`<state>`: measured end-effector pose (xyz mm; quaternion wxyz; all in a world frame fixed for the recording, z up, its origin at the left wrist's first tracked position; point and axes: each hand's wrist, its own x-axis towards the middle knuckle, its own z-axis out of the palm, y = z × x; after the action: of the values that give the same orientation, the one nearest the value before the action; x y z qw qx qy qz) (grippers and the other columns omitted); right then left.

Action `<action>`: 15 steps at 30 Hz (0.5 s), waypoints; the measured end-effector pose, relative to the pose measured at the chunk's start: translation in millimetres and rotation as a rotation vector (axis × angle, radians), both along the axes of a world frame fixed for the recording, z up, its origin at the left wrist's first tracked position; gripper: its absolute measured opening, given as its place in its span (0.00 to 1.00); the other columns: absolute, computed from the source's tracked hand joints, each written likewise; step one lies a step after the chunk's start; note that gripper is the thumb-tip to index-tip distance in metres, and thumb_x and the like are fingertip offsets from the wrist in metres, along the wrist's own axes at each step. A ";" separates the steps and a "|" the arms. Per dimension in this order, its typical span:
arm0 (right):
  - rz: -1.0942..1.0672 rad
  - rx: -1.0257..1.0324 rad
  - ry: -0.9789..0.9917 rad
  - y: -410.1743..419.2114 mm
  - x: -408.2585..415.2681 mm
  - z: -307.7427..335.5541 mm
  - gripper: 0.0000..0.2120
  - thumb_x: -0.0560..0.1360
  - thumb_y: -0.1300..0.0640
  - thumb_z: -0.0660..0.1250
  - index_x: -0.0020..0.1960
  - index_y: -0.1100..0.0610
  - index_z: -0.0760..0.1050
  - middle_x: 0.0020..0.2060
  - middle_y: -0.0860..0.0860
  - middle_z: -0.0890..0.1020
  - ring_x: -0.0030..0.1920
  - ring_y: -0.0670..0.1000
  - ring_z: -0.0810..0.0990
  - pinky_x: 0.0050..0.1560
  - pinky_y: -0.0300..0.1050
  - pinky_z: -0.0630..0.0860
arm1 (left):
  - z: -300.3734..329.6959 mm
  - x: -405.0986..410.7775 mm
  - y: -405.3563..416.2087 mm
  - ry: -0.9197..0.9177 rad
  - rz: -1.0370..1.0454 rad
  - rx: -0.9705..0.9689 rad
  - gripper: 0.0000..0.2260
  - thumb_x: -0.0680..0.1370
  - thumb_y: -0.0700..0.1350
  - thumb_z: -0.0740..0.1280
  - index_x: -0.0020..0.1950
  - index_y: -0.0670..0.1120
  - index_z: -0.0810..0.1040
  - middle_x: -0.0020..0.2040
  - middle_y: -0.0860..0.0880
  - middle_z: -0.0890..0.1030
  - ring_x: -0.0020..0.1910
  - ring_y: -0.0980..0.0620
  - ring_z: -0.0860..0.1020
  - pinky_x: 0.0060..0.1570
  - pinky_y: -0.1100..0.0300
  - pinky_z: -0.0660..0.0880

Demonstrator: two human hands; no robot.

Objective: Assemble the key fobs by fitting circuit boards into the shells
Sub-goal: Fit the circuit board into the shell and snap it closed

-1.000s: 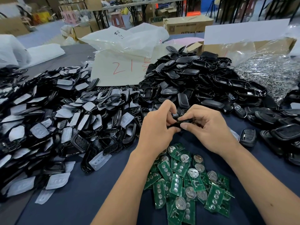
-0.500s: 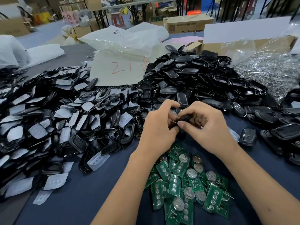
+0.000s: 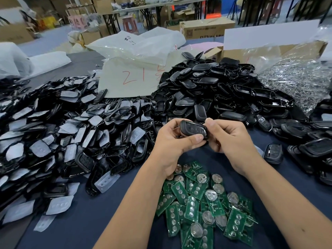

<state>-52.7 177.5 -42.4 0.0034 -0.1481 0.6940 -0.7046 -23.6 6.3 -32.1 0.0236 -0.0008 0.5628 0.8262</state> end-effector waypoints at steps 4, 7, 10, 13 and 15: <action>-0.018 -0.010 0.007 -1.4 2.4 1.5 0.14 0.77 0.46 0.71 0.40 0.55 0.85 0.25 0.51 0.72 0.24 0.48 0.65 0.24 0.40 0.61 | -0.9 0.3 -0.7 -0.011 -0.026 -0.011 0.15 0.72 0.26 0.74 0.54 0.37 0.77 0.47 0.40 0.85 0.48 0.41 0.86 0.49 0.52 0.84; -0.024 0.003 0.000 -0.9 2.6 1.0 0.17 0.76 0.47 0.71 0.37 0.60 0.81 0.24 0.51 0.72 0.23 0.48 0.64 0.24 0.39 0.60 | -2.9 0.4 -0.4 -0.022 -0.030 -0.024 0.14 0.72 0.26 0.74 0.53 0.36 0.77 0.48 0.39 0.85 0.48 0.41 0.86 0.49 0.53 0.84; -0.029 0.011 0.007 -0.6 2.5 0.5 0.22 0.75 0.45 0.70 0.36 0.64 0.76 0.25 0.52 0.71 0.23 0.48 0.64 0.23 0.39 0.60 | -3.6 -0.2 0.2 -0.030 -0.023 -0.030 0.14 0.72 0.27 0.74 0.55 0.32 0.76 0.49 0.38 0.85 0.49 0.41 0.85 0.48 0.53 0.83; -0.037 0.024 0.025 -0.9 2.4 -1.2 0.21 0.78 0.47 0.70 0.37 0.64 0.77 0.25 0.51 0.72 0.23 0.47 0.65 0.23 0.38 0.61 | -4.4 -0.9 0.3 -0.031 -0.020 -0.031 0.15 0.72 0.28 0.75 0.56 0.31 0.75 0.50 0.37 0.85 0.49 0.41 0.85 0.49 0.52 0.83; -0.047 0.031 0.029 -0.9 1.5 -3.4 0.18 0.80 0.51 0.70 0.37 0.61 0.78 0.24 0.50 0.72 0.23 0.46 0.65 0.24 0.38 0.62 | -5.2 -0.9 1.5 -0.035 -0.008 -0.033 0.14 0.72 0.28 0.76 0.55 0.33 0.77 0.49 0.37 0.85 0.49 0.40 0.86 0.49 0.51 0.84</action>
<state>-51.2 176.6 -45.8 -0.0208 -0.1419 0.7079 -0.6916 -24.4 7.8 -37.4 0.0366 -0.0134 0.5757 0.8167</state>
